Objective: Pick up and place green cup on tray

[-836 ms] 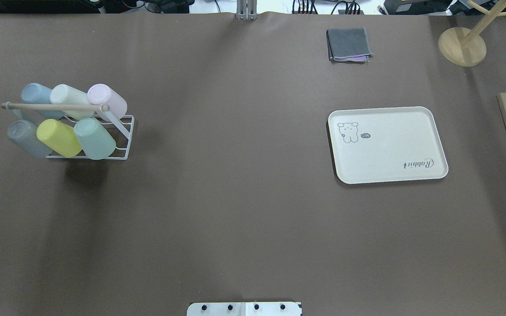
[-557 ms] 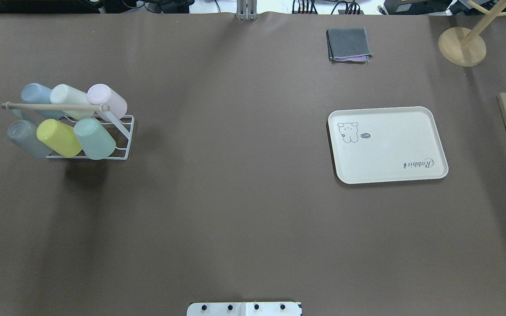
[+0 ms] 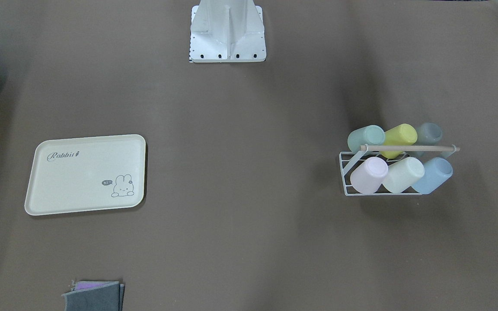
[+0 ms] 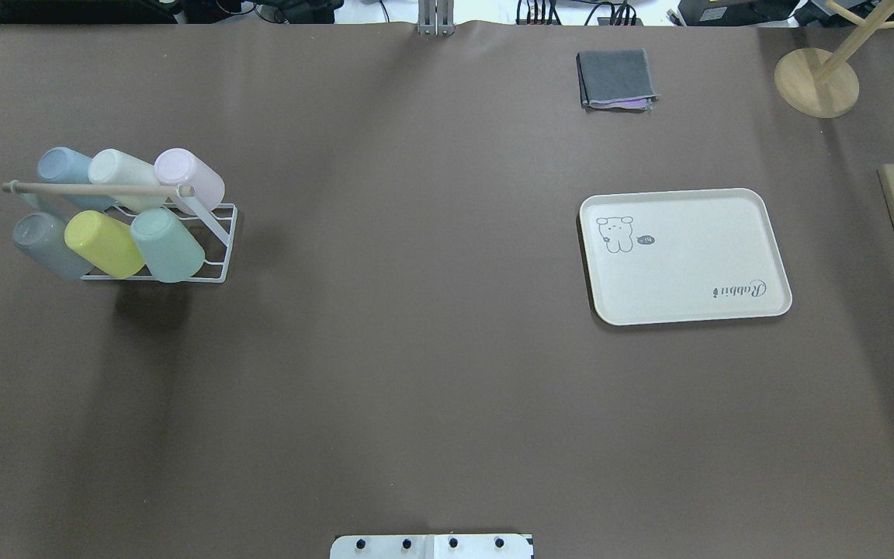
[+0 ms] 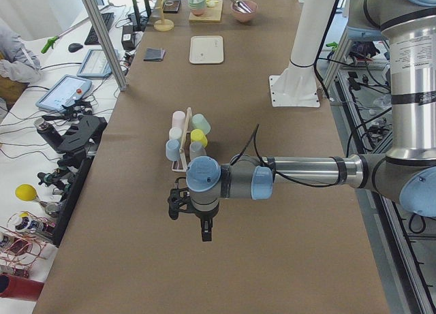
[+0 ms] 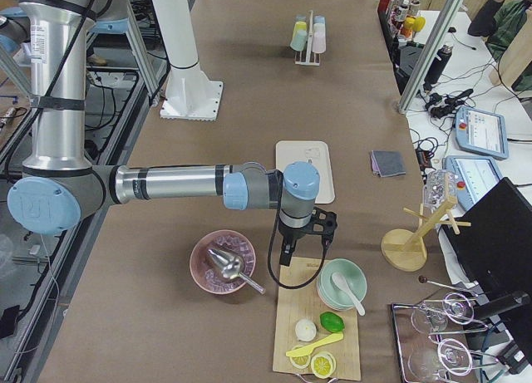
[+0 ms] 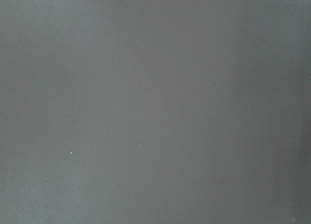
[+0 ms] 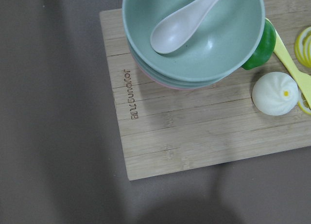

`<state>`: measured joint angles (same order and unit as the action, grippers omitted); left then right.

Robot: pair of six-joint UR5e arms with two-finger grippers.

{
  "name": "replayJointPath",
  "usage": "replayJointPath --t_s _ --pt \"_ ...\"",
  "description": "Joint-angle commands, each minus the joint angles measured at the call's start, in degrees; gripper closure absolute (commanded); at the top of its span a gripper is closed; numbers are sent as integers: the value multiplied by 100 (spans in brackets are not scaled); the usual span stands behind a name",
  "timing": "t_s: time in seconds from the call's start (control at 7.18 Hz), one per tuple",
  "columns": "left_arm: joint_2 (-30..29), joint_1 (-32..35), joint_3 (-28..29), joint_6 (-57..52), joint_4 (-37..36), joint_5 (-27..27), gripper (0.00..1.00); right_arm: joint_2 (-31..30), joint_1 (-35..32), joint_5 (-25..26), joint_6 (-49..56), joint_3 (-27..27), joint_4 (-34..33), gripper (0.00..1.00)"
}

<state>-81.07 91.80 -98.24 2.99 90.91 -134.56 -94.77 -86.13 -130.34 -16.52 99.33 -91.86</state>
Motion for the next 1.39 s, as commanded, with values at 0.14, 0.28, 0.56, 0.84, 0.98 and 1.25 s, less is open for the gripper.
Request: replayJointPath --t_s 0.14,0.28,0.56,0.84,0.98,1.25 --pt "3 5 33 -9 -3 9 2 2 0 8 -9 -2 1 0" --pt "3 -4 24 0 -12 9 2 2 8 17 -17 -37 1 0" --pt "3 -4 -11 0 -12 9 2 11 9 26 -9 -46 1 0" --pt "3 -4 -11 0 -12 0 2 2 9 26 -9 -46 1 0" --pt "12 5 -2 0 -21 0 2 11 9 17 -9 -54 1 0" --pt "-14 -56 -2 0 -151 270 2 63 78 8 0 33 -16 0"
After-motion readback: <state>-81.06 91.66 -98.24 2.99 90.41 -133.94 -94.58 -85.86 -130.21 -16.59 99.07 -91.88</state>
